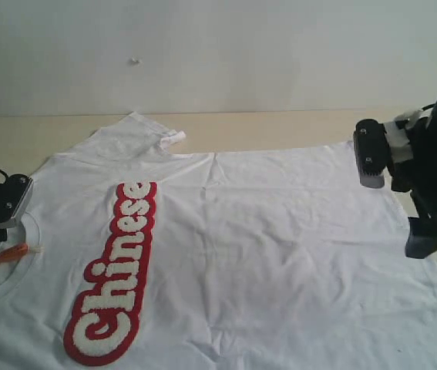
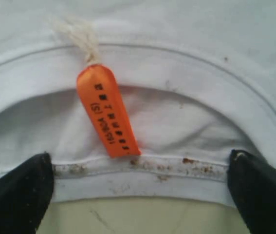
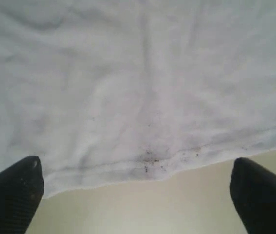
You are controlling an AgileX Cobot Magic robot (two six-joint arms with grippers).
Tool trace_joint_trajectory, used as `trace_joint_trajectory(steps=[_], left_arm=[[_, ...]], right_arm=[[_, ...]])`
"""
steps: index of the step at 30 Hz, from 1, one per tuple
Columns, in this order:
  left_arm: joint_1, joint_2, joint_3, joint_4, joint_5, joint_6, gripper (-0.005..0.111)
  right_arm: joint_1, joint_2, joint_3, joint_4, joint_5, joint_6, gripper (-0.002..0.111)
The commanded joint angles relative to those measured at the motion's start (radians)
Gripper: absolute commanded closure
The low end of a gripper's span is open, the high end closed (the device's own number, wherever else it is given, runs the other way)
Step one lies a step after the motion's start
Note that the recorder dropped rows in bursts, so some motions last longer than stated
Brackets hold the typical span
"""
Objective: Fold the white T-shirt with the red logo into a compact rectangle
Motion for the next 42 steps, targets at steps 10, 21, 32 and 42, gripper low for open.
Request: trace_joint_trajectory(steps=[10,21,32,42], left_arm=[[0.005,0.036,0.019,0.046,-0.068,-0.013,0.013],[0.005,0.036,0.019,0.046,-0.068,-0.013,0.013],[0.005,0.036,0.019,0.046,-0.068,-0.012,0.013],[0.005,0.036,0.019,0.046,-0.068,-0.012,0.013]], right_arm=[[-0.074,0.062,0.001,-0.211,-0.128,-0.186,0.004],[-0.076,0.202,-0.005,-0.089,-0.188,-0.285,0.004],[-0.076,0.222,-0.111,-0.024,-0.121,-0.283,0.004],[-0.146,0.292,-0.122,-0.009,-0.113,-0.312,0.004]])
